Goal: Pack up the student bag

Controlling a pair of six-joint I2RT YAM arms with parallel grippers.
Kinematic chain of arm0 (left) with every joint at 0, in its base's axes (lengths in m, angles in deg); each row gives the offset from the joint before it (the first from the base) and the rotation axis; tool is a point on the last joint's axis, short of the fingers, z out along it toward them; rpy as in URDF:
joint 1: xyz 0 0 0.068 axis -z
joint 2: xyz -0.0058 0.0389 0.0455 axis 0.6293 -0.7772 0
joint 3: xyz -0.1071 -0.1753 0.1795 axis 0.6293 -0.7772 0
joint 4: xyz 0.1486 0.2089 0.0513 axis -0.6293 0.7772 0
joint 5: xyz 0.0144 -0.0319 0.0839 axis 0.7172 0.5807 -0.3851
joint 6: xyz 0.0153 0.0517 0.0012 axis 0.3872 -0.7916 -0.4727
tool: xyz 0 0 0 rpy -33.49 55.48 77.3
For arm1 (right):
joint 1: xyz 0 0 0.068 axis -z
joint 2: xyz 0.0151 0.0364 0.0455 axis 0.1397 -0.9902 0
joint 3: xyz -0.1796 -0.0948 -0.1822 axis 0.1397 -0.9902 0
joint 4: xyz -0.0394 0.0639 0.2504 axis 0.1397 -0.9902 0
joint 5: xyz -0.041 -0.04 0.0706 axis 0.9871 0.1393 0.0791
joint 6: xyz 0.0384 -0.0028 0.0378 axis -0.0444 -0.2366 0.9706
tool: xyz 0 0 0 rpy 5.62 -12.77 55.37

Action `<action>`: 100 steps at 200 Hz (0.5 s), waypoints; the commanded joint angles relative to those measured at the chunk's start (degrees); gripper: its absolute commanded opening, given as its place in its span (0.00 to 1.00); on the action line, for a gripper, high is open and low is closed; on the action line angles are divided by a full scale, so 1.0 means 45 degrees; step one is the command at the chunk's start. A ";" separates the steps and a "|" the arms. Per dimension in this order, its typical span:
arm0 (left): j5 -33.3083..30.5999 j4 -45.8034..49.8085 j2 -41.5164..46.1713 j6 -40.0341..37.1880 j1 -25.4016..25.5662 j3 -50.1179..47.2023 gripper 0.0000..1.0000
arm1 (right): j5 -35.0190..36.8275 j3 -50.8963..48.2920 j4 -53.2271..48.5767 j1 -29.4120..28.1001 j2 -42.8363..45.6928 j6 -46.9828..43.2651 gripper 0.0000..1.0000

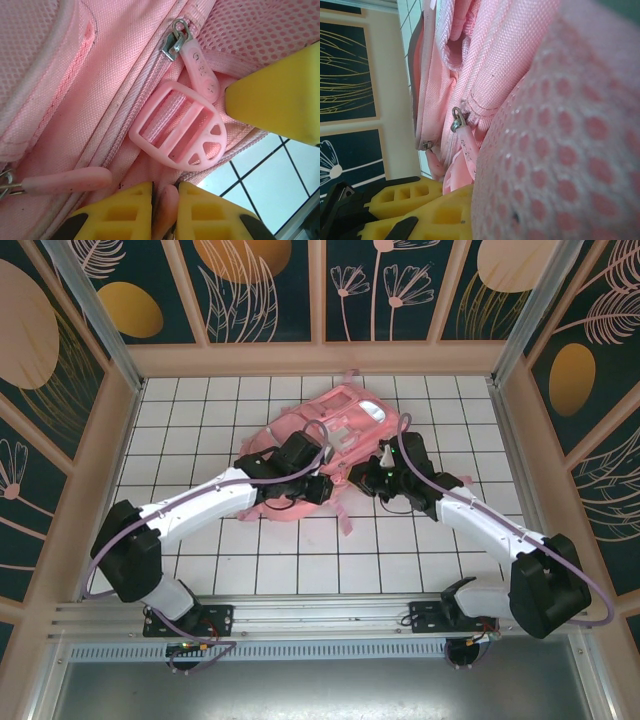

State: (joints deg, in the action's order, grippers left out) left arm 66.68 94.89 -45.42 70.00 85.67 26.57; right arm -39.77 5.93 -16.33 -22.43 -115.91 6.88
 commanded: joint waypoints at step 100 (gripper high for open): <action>0.0675 -0.3207 0.1749 0.1504 -0.0408 -0.2853 0.22 | -0.0849 0.0295 0.1692 -0.0126 0.0511 -0.0008 0.00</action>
State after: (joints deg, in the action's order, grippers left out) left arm 69.91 81.88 -38.71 74.74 84.38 15.38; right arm -41.15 5.91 -15.30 -22.93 -115.91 6.92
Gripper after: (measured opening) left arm 0.203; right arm 0.090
